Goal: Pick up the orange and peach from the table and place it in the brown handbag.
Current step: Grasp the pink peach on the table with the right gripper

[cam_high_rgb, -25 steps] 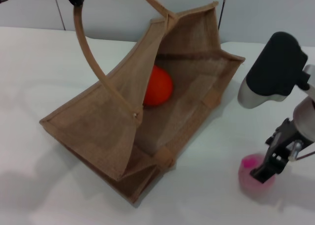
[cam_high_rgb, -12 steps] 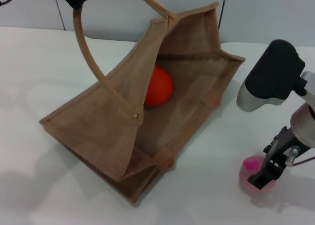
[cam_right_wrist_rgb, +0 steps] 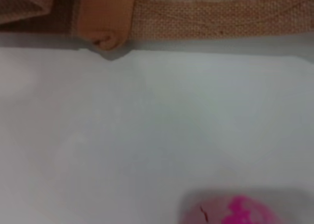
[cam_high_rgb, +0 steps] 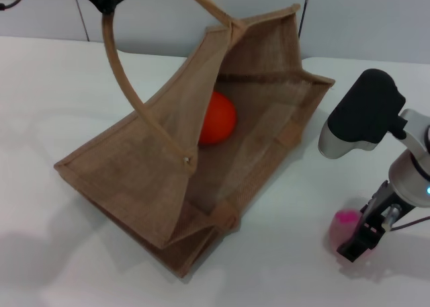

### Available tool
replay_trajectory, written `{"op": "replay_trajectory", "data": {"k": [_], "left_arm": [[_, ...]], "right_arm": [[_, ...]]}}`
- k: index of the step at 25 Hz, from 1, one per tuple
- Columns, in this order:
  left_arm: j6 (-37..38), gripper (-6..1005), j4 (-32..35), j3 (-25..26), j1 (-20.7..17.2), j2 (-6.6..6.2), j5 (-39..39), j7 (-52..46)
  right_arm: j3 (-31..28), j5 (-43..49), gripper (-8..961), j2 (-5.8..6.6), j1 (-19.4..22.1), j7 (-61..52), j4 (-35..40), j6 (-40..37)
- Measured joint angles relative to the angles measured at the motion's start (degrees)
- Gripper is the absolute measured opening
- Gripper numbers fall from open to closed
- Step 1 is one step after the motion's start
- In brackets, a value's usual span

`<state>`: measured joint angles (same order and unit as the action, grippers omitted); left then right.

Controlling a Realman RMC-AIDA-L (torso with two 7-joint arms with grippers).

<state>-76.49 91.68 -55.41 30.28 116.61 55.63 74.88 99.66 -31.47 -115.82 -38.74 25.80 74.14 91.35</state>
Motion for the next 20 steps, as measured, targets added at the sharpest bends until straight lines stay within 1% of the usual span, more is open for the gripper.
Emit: {"op": "replay_trajectory", "data": {"k": [11, 20], "left_arm": [[0.1, 167, -0.2, 0.0, 0.1, 0.03, 0.0, 0.0], [0.7, 174, -0.2, -0.1, 0.1, 0.03, 0.0, 0.0]], "right_arm": [[-1.2, -0.4, 777, -0.12, -1.9, -0.3, -2.8, 0.1], [-1.2, -0.4, 713, -0.02, -2.2, -0.2, -2.6, -0.2]]}}
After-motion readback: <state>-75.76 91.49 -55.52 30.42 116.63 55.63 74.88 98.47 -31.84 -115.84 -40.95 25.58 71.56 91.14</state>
